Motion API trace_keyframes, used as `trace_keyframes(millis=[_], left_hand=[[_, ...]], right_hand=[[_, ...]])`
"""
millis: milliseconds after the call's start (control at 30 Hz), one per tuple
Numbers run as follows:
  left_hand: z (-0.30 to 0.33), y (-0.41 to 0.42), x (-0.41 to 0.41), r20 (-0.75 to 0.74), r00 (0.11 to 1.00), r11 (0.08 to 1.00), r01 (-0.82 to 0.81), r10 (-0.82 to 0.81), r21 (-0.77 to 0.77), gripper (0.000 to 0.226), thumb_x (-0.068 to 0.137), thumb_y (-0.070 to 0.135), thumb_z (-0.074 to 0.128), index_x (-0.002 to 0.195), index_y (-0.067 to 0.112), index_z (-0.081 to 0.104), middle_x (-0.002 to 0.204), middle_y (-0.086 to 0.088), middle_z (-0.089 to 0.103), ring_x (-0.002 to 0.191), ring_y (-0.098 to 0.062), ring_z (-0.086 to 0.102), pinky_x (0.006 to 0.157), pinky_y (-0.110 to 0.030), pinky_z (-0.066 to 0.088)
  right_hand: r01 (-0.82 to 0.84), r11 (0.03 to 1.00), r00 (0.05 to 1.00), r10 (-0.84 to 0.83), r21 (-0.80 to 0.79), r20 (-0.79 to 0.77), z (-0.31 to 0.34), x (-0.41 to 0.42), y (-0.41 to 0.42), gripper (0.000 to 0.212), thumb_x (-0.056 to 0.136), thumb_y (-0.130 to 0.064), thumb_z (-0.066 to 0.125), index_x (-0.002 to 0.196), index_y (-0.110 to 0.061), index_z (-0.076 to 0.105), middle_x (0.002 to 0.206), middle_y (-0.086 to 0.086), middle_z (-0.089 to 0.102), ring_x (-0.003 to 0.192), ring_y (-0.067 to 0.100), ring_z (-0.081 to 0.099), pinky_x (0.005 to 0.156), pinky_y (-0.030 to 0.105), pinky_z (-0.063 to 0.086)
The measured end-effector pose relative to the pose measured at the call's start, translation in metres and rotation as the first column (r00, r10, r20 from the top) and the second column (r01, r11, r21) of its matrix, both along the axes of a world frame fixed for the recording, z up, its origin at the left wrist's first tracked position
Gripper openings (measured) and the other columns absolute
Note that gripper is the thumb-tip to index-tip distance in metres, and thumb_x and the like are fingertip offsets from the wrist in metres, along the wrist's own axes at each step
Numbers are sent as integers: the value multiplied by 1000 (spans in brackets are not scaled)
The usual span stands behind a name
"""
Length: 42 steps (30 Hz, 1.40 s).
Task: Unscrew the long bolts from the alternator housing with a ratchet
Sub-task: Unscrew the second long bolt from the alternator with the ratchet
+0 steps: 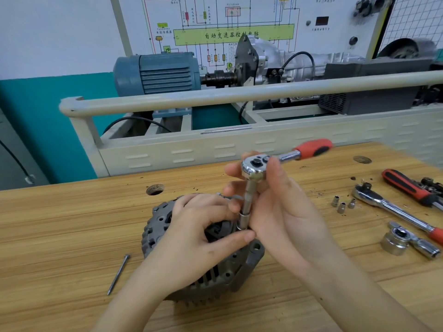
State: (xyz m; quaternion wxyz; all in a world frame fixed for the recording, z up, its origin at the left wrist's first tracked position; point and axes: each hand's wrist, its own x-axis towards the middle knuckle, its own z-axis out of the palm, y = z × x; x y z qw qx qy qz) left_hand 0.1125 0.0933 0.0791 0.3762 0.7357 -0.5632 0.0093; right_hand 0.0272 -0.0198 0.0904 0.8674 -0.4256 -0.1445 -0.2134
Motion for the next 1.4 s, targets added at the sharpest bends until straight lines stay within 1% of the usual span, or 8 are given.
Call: trace_keyframes(millis=[100, 333, 467, 567, 767, 1033, 1167, 1400], left_hand=[[-1, 0, 0, 14, 1000, 1000, -2, 2, 13, 54, 67, 66, 42, 86, 24, 71, 106, 21, 60, 115, 7, 39, 109, -32, 13], [-2, -2, -3, 15, 998, 997, -53, 54, -49, 32, 64, 64, 50, 63, 33, 54, 83, 18, 61, 101, 6, 47, 103, -26, 19], [-3, 1, -1, 6, 1000, 1000, -10, 10, -27, 49, 65, 65, 48, 82, 25, 70, 99, 22, 61, 109, 14, 39, 104, -17, 12], [-1, 2, -2, -9, 1000, 999, 21, -21, -28, 38, 68, 58, 57, 89, 30, 72, 106, 33, 54, 108, 29, 26, 97, -4, 6], [-1, 0, -1, 24, 1000, 1000, -5, 5, -15, 54, 64, 66, 46, 82, 22, 71, 96, 22, 61, 109, 10, 42, 106, -23, 13], [-1, 0, 0, -10, 1000, 999, 6, -7, -38, 53, 64, 66, 46, 86, 25, 71, 103, 26, 59, 110, 15, 38, 103, -15, 11], [-2, 1, 0, -16, 1000, 998, 26, -27, -49, 44, 67, 62, 49, 83, 27, 71, 106, 27, 57, 112, 9, 41, 107, -25, 12], [-3, -2, 0, 6, 1000, 998, -29, 29, -53, 48, 63, 64, 51, 72, 20, 67, 95, 20, 59, 101, 7, 47, 105, -31, 18]], right_hand=[[-34, 999, 999, 34, -23, -2, 0, 1, 0, 33, 74, -43, 67, 95, -18, 69, 92, 2, 70, 79, 13, 63, 66, 23, 50], [-5, 999, 1000, 4, 49, 3, -1, -1, -1, 44, 55, -29, 85, 87, -8, 64, 77, 4, 65, 71, 14, 64, 59, 26, 52], [-36, 999, 999, 36, -7, 24, -2, 0, -1, 34, 66, -37, 76, 90, -15, 68, 89, 2, 69, 70, 13, 63, 65, 25, 51], [-82, 996, 996, 83, -17, 19, -1, 1, -3, 33, 74, -43, 68, 96, -18, 69, 94, 1, 70, 70, 12, 64, 67, 24, 51], [-47, 999, 998, 48, -12, 27, -2, 1, -3, 29, 68, -39, 75, 88, -18, 71, 88, 0, 70, 69, 10, 61, 65, 23, 51], [-47, 998, 998, 48, -38, 51, -2, 0, -2, 28, 70, -38, 74, 90, -19, 70, 90, -1, 70, 66, 10, 61, 68, 24, 50], [-104, 994, 993, 105, -18, 45, -2, 1, -2, 33, 74, -39, 69, 96, -14, 69, 89, 3, 70, 66, 11, 62, 69, 23, 51], [12, 999, 999, -11, -42, 33, -2, -1, 0, 32, 61, -36, 80, 85, -17, 70, 83, -1, 69, 63, 9, 60, 65, 24, 51]])
